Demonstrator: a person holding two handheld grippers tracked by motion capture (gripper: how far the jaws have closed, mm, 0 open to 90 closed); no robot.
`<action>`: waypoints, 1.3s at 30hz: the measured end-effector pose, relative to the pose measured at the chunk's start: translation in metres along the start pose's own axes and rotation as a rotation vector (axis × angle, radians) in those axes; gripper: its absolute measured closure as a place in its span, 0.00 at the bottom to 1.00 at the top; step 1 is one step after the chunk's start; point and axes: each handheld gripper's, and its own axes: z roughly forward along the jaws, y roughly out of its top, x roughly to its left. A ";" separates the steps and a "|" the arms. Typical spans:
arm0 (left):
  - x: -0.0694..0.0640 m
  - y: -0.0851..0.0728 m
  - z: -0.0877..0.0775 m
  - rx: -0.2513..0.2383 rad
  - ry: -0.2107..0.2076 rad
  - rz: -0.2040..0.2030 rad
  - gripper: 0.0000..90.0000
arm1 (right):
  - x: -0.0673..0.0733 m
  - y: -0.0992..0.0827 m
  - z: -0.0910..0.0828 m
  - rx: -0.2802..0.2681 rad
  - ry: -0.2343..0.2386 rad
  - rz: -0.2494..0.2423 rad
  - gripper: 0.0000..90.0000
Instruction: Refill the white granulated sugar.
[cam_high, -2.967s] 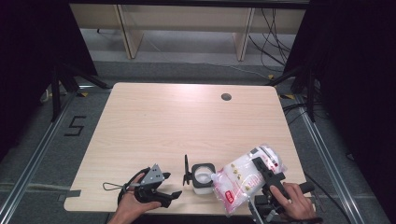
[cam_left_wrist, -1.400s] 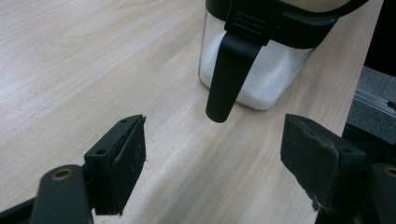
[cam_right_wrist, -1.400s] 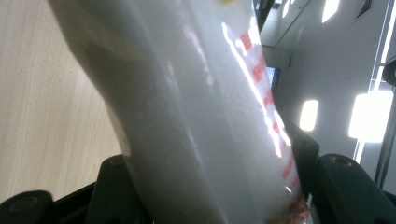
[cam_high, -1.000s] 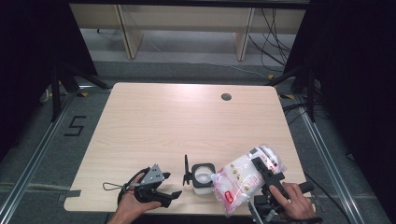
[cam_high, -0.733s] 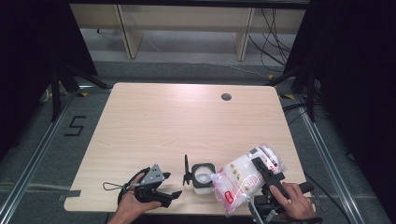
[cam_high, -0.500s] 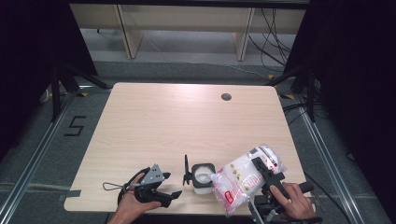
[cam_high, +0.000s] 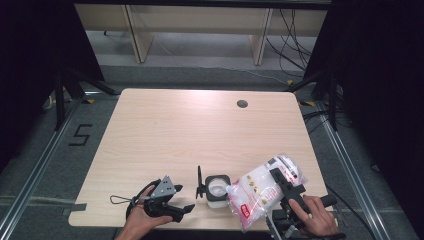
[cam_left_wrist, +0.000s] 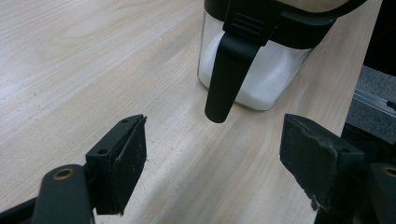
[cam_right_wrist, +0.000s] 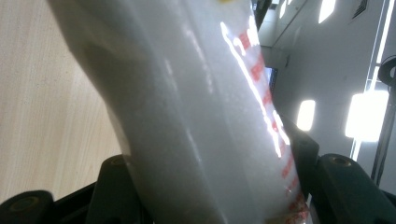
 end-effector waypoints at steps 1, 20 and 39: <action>0.001 0.000 -0.001 0.011 0.006 0.008 0.25 | 0.000 0.000 0.000 0.003 0.002 0.003 0.52; 0.001 0.000 -0.001 0.003 -0.004 0.001 0.25 | 0.001 -0.003 0.002 -0.019 -0.008 0.019 0.53; 0.001 0.000 -0.001 0.004 0.001 0.002 0.25 | 0.003 -0.005 0.001 0.002 0.021 0.037 0.53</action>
